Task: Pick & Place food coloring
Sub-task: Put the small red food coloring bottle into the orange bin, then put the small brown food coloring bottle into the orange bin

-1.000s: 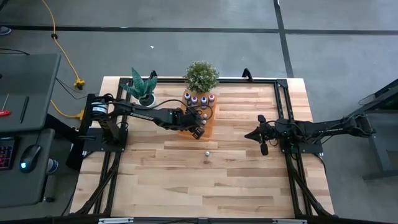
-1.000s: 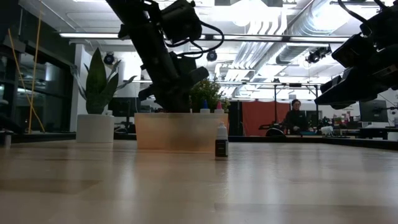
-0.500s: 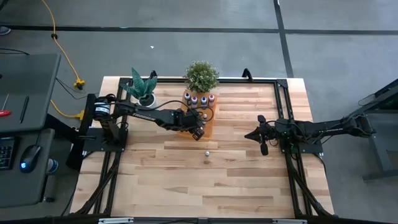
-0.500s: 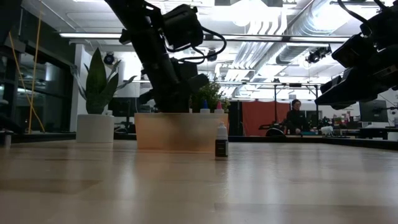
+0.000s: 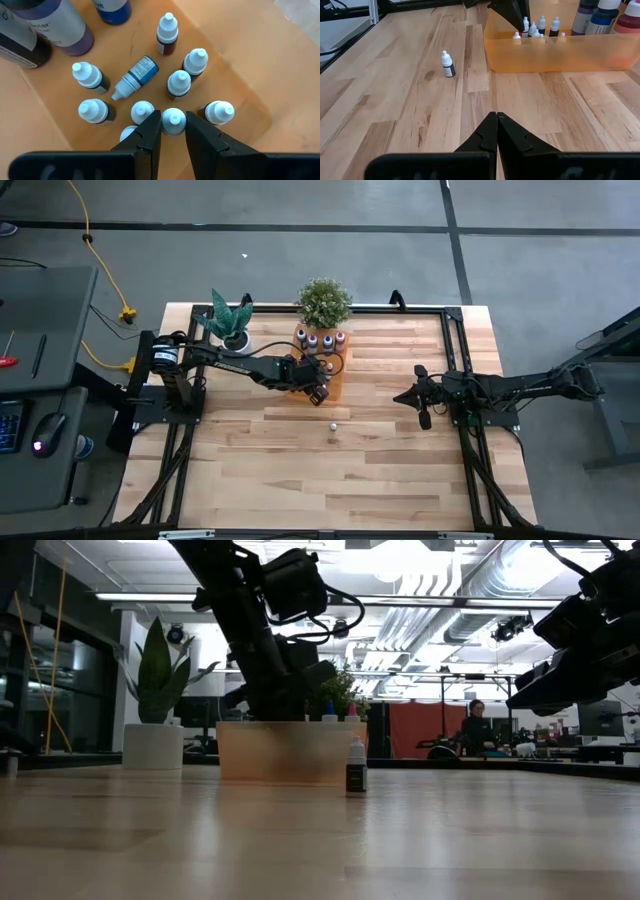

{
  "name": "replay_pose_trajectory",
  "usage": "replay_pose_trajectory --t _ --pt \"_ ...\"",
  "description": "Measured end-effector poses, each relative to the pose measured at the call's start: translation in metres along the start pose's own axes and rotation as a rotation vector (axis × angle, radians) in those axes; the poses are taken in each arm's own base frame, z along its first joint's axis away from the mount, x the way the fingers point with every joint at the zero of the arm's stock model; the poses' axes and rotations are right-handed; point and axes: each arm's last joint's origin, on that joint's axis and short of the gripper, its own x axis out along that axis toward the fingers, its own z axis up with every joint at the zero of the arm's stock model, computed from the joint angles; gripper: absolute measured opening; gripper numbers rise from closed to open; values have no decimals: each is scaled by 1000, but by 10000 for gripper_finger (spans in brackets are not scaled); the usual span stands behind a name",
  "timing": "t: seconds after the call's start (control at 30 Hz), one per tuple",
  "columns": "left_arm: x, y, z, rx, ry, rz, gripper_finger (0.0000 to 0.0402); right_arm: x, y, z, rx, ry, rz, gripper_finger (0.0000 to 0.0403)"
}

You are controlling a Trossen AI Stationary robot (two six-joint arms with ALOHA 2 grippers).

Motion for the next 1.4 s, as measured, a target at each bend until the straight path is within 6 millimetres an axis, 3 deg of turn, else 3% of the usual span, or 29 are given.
replay_pose_trajectory --t 0.83,1.17,1.4 --pt "0 -1 1 40 0 -23 77 0 0 0 0 1 0 0" --pt "0 -2 1 45 -6 -27 154 0 0 0 0 1 -1 0" --pt "-5 -3 6 100 -26 -37 176 0 0 0 0 0 0 0"
